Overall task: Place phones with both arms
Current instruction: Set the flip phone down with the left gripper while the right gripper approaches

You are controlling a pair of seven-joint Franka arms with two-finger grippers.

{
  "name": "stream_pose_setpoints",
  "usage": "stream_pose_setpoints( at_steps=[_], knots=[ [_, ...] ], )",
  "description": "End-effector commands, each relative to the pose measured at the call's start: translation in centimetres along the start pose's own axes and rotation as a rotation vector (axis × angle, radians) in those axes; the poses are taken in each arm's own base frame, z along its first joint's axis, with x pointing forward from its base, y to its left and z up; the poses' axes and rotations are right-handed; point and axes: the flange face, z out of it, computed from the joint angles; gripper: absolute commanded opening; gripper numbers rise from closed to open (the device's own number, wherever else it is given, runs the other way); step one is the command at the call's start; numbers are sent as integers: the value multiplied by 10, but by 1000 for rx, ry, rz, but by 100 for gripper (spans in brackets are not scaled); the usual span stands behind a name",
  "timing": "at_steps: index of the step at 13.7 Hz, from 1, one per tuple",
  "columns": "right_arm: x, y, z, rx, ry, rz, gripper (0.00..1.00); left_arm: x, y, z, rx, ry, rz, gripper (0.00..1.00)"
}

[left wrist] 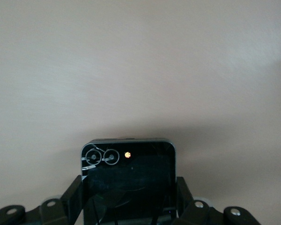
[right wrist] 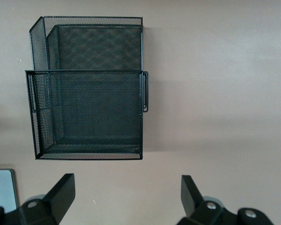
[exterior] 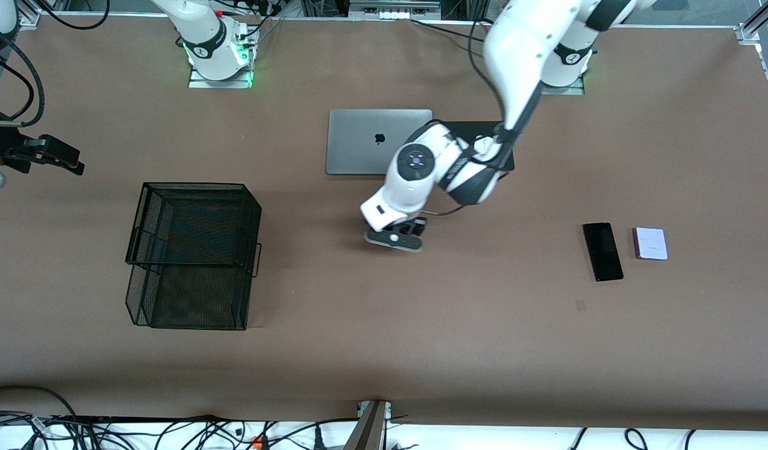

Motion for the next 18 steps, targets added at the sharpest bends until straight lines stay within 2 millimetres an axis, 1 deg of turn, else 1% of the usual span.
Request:
stream_pose_setpoints(
  at_steps=[1, 2, 3, 4, 5, 7, 8, 10, 11, 12, 13, 14, 15, 16, 17, 18],
  knots=[
    [-2, -1, -4, 5, 10, 9, 100, -2, 14, 25, -19, 31, 1, 53],
    [-1, 1, -4, 4, 12, 10, 100, 0, 14, 22, -23, 35, 2, 100],
    [-2, 1, -5, 4, 12, 12, 100, 6, 7, 14, -22, 41, -9, 100],
    [-2, 2, -6, 4, 13, 12, 100, 9, 7, 0, -22, 44, -15, 100],
    [-3, 2, -6, 4, 12, 13, 100, 13, 2, -14, -3, 21, -24, 100],
    [-2, 2, -5, 4, 10, 12, 100, 33, -30, -62, 52, -43, -67, 100],
    [-2, 1, -5, 4, 9, 10, 100, 44, -52, -90, 69, -60, -100, 100],
    [1, -7, 0, 8, 6, -2, 100, 67, -119, -144, 108, -109, -188, 100],
    [2, -23, 0, 25, 5, -23, 100, 73, -148, -165, 125, -136, -225, 100],
    [2, -50, -1, 39, 8, -42, 100, 79, -183, -182, 135, -161, -275, 100],
    [2, -83, 2, 33, 4, -5, 100, 82, -221, -199, 150, -190, -305, 100],
    [2, -116, 6, 39, 8, 43, 100, 80, -255, -208, 159, -251, -259, 100],
    [-1, -163, 12, 37, 13, 59, 100, 78, -289, -215, 179, -290, -219, 100],
    [-5, -214, 20, 36, 16, 73, 100, 77, -334, -229, 229, -291, -195, 100],
    [-9, -261, 29, 36, 20, 109, 100, 74, -367, -237, 266, -297, -151, 100],
    [-13, -306, 39, 41, 24, 145, 100, 68, -392, -238, 284, -313, -121, 100]
  ],
)
